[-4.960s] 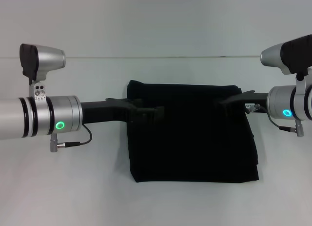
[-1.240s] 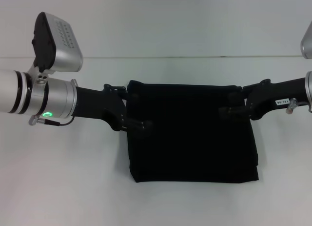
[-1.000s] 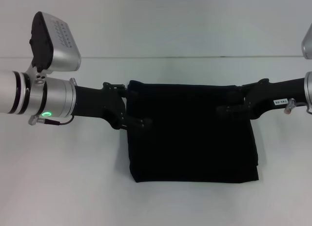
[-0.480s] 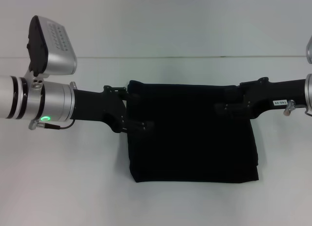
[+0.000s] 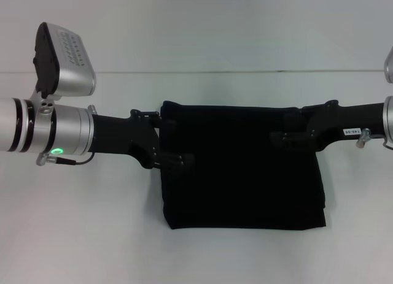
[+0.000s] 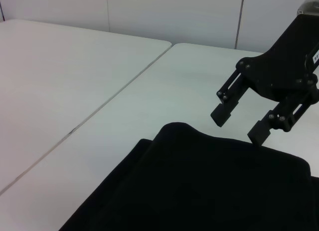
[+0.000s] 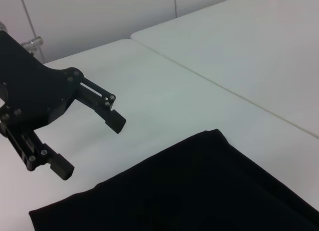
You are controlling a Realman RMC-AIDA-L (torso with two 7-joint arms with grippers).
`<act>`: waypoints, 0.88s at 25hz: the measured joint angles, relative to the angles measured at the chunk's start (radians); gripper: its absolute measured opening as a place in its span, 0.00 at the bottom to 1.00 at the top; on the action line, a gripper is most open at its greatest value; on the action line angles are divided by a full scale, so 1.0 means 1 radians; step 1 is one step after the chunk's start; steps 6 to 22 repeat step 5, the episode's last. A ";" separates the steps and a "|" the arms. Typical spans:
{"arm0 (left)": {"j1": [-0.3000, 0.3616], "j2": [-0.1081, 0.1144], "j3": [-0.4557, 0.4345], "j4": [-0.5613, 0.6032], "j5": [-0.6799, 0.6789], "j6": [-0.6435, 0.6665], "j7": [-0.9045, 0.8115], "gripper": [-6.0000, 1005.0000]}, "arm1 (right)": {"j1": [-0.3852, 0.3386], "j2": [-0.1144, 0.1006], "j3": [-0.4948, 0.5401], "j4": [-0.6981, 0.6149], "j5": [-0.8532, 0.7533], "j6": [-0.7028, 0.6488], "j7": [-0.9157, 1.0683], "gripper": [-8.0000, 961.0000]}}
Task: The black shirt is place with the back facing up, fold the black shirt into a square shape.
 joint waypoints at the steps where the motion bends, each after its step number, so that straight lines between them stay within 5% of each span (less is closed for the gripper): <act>1: 0.000 0.000 0.000 0.000 0.000 0.000 0.000 0.88 | -0.001 0.001 0.000 0.000 0.000 0.002 0.000 0.64; 22: 0.002 -0.001 0.000 0.001 0.000 0.000 -0.002 0.88 | -0.004 0.001 0.000 0.002 0.000 0.007 0.003 0.64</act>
